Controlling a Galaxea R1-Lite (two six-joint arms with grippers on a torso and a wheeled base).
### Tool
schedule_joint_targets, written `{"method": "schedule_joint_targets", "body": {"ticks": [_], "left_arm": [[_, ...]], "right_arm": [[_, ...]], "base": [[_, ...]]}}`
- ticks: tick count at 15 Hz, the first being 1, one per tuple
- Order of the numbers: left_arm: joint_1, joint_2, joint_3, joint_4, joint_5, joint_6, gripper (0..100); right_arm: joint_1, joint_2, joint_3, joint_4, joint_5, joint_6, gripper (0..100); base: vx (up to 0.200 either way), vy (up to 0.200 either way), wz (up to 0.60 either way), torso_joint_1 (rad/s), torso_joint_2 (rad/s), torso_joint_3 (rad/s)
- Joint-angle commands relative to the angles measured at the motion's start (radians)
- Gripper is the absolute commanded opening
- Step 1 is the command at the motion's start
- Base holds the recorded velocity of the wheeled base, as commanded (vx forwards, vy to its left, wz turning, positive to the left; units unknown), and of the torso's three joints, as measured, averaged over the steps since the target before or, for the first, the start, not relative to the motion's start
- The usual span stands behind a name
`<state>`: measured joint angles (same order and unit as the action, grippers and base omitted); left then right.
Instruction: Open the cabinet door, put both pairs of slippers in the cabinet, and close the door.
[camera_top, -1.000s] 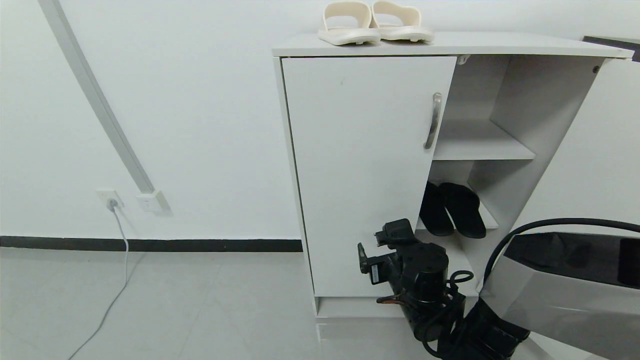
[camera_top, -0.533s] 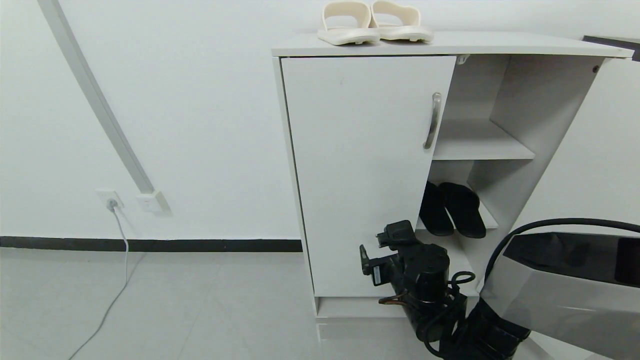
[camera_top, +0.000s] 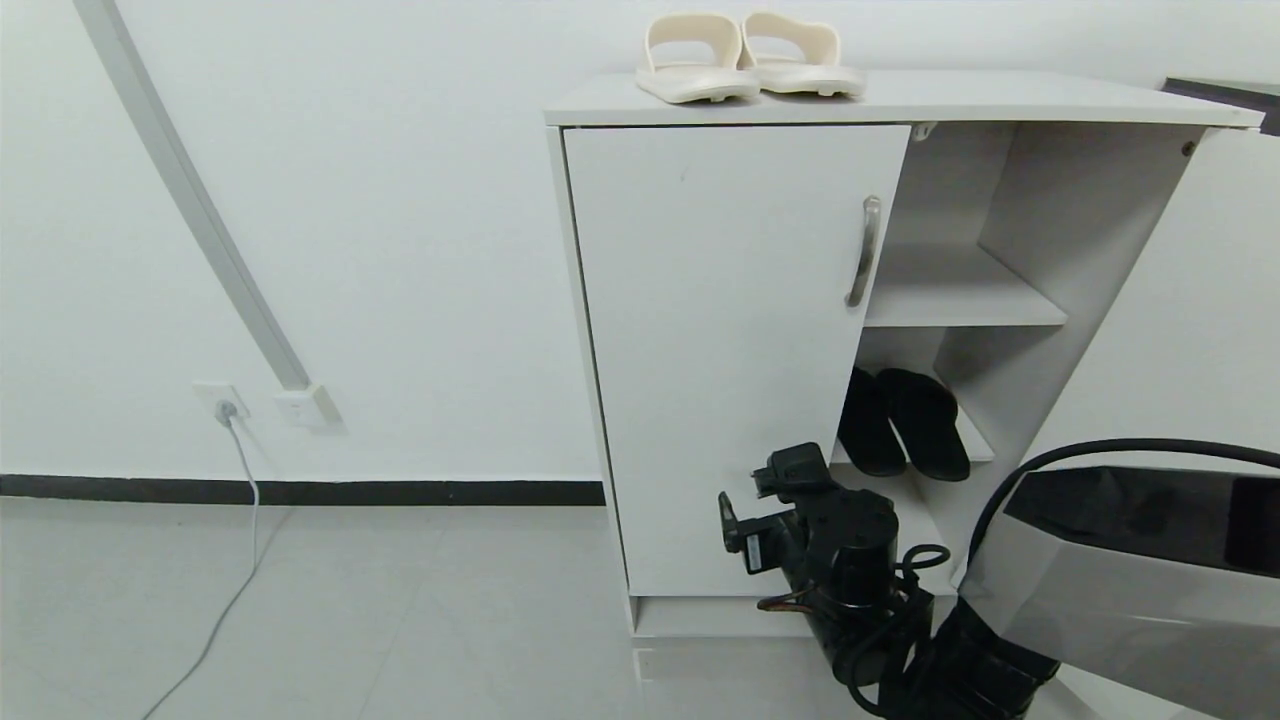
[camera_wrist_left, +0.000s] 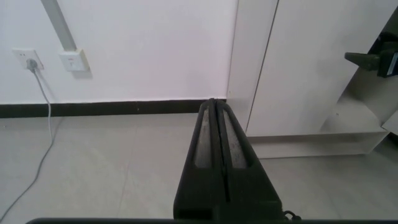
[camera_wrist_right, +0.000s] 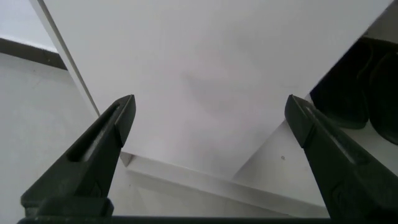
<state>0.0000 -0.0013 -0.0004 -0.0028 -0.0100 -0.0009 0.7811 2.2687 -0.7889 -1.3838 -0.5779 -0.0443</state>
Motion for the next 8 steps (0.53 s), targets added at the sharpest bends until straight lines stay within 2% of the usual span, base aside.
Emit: {"method": "schedule_joint_targets", "body": {"ticks": [1, 5, 8], "left_arm": [[0.000, 0.001, 0.000, 0.001, -0.001, 0.001, 0], [0.000, 0.001, 0.000, 0.001, -0.001, 0.002, 0], [0.000, 0.001, 0.000, 0.001, -0.001, 0.002, 0]], "right_arm": [[0.000, 0.006, -0.001, 0.003, 0.000, 0.000, 100], [0.000, 0.002, 0.000, 0.002, 0.000, 0.000, 100], [-0.014, 0.002, 0.004, -0.003, 0.000, 0.001, 100]], "base": [[0.000, 0.000, 0.00, 0.007, -0.09, -0.334], [0.000, 0.000, 0.00, 0.038, -0.49, -0.361], [0.000, 0.000, 0.00, 0.113, -0.47, -0.351]]}}
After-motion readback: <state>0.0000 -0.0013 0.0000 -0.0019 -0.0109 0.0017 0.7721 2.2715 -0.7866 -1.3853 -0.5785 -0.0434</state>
